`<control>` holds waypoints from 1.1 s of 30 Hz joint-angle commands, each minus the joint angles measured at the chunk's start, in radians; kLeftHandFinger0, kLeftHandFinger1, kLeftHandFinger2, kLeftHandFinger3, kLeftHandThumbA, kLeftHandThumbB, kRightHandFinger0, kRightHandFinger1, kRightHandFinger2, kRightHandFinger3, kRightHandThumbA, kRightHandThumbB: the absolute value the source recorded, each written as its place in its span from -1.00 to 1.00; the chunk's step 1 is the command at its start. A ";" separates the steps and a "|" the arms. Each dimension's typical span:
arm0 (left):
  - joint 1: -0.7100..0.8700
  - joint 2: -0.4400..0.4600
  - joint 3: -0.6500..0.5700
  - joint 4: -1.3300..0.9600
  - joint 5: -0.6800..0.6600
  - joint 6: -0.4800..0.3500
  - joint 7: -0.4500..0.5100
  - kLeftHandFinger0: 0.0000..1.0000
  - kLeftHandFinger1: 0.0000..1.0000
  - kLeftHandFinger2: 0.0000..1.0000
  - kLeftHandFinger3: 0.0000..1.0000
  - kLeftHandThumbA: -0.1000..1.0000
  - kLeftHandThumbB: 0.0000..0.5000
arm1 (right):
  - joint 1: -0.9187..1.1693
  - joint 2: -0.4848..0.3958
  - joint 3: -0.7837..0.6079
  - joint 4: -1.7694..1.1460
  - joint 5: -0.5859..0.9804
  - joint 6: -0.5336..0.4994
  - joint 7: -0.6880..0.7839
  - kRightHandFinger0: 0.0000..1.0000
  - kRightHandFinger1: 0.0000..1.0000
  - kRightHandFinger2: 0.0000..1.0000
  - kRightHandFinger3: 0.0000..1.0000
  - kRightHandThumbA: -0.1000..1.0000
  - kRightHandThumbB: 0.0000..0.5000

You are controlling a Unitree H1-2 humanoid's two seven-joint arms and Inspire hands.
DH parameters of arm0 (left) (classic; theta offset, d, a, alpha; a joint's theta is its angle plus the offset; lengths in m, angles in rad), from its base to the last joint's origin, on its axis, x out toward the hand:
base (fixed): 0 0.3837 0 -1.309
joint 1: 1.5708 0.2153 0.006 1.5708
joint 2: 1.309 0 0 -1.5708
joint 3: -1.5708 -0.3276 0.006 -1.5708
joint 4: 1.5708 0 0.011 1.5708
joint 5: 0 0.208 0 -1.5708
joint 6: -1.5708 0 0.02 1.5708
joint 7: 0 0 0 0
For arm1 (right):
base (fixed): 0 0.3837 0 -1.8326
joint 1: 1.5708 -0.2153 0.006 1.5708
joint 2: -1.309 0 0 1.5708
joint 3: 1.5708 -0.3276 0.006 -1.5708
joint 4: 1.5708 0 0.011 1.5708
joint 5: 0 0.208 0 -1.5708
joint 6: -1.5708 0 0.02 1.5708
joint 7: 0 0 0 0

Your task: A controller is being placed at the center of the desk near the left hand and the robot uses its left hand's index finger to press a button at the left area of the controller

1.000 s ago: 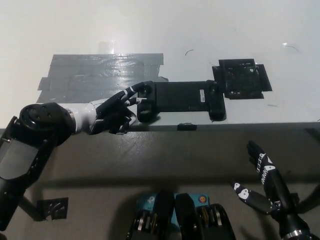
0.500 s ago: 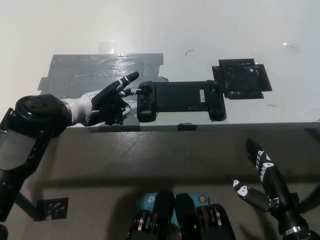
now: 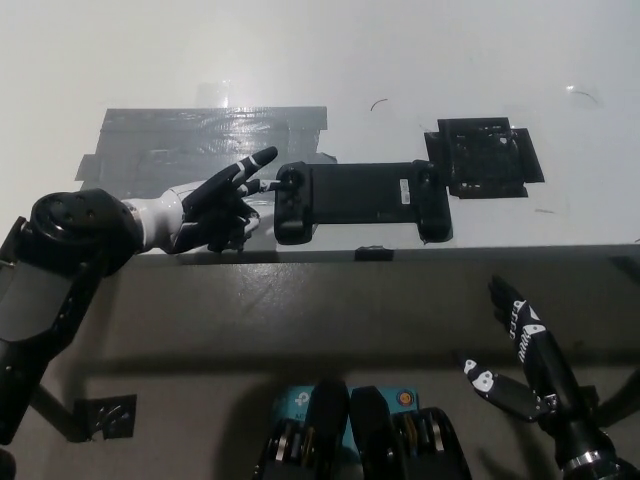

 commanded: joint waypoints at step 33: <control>-0.056 0.000 0.031 0.066 0.057 0.006 -0.012 -0.86 -0.86 -0.43 1.00 1.00 0.87 | -0.040 -0.012 0.001 -0.036 -0.005 0.001 0.012 1.00 1.00 1.00 1.00 0.42 -0.10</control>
